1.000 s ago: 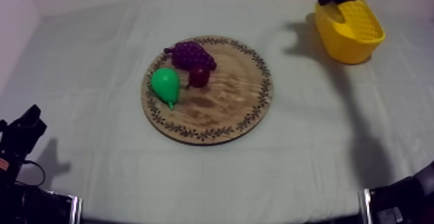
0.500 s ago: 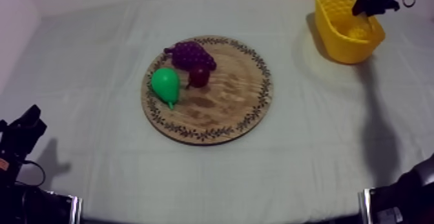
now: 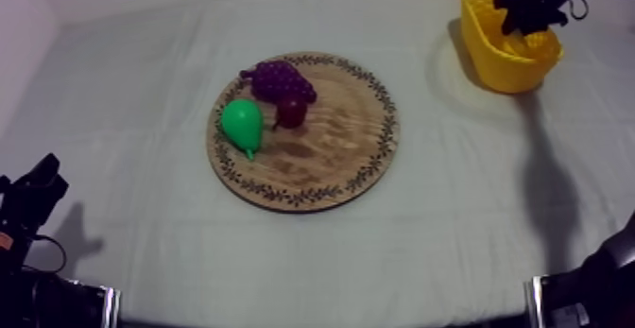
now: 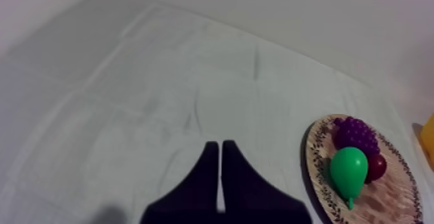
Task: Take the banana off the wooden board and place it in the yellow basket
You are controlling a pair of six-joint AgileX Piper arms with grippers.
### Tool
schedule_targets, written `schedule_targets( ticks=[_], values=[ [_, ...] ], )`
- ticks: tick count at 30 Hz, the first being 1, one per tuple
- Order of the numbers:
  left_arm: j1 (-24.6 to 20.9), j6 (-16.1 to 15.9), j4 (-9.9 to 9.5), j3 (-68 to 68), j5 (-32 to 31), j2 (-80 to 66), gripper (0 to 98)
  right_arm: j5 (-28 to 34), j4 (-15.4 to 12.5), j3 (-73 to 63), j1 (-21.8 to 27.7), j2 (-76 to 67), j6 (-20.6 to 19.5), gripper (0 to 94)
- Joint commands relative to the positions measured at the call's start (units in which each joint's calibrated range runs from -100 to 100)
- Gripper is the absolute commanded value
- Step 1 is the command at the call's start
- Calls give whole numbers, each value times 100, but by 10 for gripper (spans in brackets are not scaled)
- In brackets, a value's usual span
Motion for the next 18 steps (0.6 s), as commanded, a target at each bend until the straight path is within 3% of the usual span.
schedule_targets(
  ticks=[1, 8, 10, 15, 18],
  values=[
    [-3, 0, -1, 3, 2, -3, 1, -91, 109, 4, -19, 1, -168, 321],
    [-3, 0, -1, 3, 2, -3, 1, -383, 173, 116, 22, -135, -349, 396],
    [-3, 0, -1, 3, 2, -3, 1, -453, 188, 181, 36, -238, -343, 381],
    [-3, 0, -1, 3, 2, -3, 1, -1171, 138, 866, 112, -774, -212, 129],
    [-3, -1, -1, 3, 2, -3, 1, -1949, 156, 1644, 171, -1275, -112, 48]
  ],
)
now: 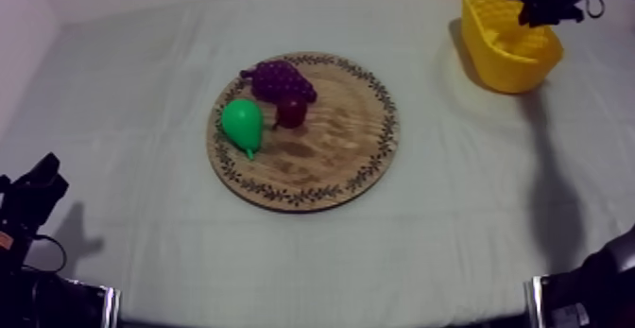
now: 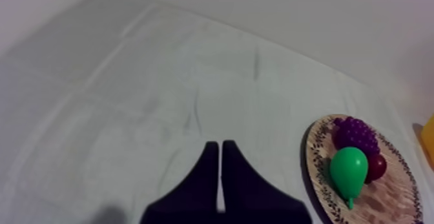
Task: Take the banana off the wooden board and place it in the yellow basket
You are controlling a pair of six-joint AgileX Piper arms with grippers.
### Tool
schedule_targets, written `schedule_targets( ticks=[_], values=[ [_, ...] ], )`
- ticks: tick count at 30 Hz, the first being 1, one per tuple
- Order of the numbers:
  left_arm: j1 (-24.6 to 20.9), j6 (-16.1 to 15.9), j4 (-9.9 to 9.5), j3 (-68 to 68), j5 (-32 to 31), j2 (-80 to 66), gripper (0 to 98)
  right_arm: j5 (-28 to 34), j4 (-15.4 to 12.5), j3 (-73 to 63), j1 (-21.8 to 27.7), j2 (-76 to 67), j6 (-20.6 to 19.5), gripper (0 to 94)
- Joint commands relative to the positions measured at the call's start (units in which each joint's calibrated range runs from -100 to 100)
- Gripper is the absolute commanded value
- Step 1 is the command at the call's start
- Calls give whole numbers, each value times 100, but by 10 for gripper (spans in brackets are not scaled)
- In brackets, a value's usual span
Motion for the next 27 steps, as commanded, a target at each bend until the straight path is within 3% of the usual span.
schedule_targets(
  ticks=[1, 5, 15, 27],
  values=[
    [-3, -2, -1, 3, 2, -3, 1, -865, 11, 887, 43, -530, 77, 35],
    [-3, -1, -1, 3, 2, -3, 1, -1492, -49, 1808, 227, -1281, 155, 21],
    [-3, 0, -1, 3, 2, -3, 1, -1744, 125, 3717, 419, -3219, 192, 6],
    [-3, 0, -1, 3, 2, -3, 1, -2787, 302, 6633, 75, -5632, 143, 4]
  ],
)
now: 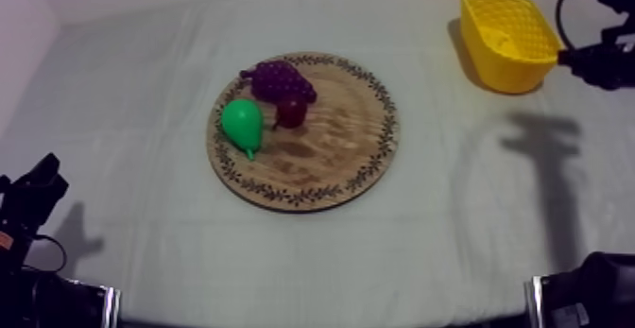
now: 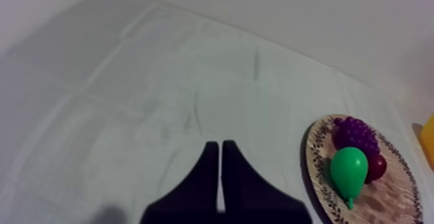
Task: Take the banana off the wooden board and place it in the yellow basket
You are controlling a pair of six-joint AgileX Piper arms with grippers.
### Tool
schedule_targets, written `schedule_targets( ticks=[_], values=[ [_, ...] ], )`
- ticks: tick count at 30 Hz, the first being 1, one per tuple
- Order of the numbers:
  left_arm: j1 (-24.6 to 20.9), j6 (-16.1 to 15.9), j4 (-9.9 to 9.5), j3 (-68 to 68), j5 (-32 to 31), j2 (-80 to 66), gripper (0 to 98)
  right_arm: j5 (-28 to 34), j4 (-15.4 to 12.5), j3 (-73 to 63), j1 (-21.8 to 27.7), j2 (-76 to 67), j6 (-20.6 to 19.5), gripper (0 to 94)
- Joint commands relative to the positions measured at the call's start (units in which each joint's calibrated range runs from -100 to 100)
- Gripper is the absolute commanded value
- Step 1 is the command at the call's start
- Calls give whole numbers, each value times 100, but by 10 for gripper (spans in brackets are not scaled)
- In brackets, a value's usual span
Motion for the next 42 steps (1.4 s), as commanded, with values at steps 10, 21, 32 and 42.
schedule_targets(
  ticks=[10, 21, 32, 42],
  values=[
    [-3, 0, -1, 3, 2, -3, 1, -148, 193, 2881, -450, -3203, -167, 3],
    [-3, -2, -1, 3, 2, -3, 1, 778, 310, 3921, -620, -5817, -294, 3],
    [-3, 0, -1, 3, 2, -3, 1, 1236, 286, 3957, -526, -6866, -395, 3],
    [-3, -1, -1, 3, 2, -3, 1, 1118, 280, 3988, -456, -6981, 183, 3]
  ],
)
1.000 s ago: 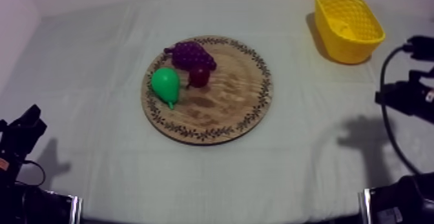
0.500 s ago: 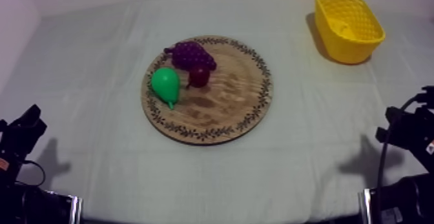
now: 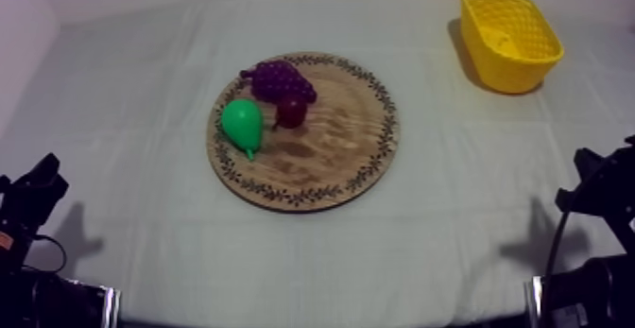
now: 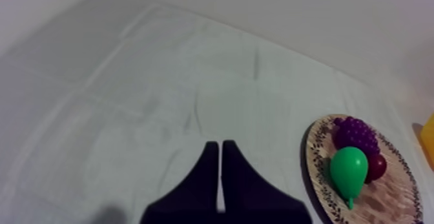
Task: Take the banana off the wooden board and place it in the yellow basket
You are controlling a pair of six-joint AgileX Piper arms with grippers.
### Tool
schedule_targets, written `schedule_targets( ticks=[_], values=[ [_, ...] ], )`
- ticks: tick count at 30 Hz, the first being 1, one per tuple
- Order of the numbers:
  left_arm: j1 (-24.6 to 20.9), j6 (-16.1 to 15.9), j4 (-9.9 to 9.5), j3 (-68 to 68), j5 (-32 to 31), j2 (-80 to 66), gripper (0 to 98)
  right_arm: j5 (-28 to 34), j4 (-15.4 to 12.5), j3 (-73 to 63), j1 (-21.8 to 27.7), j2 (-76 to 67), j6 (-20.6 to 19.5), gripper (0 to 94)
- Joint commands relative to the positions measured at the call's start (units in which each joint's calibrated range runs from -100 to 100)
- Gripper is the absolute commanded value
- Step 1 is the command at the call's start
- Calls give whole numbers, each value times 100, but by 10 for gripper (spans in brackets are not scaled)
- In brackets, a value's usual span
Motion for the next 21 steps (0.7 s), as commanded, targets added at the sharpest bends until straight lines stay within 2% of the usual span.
schedule_targets(
  ticks=[1, 21],
  values=[
    [-3, -1, -1, 3, 2, -3, 1, -15, -4, 11, 4, -1, 191, 3],
    [-3, -3, -1, 3, 2, -3, 1, -29, -5, 14, 4, -4, 290, 3]
  ],
)
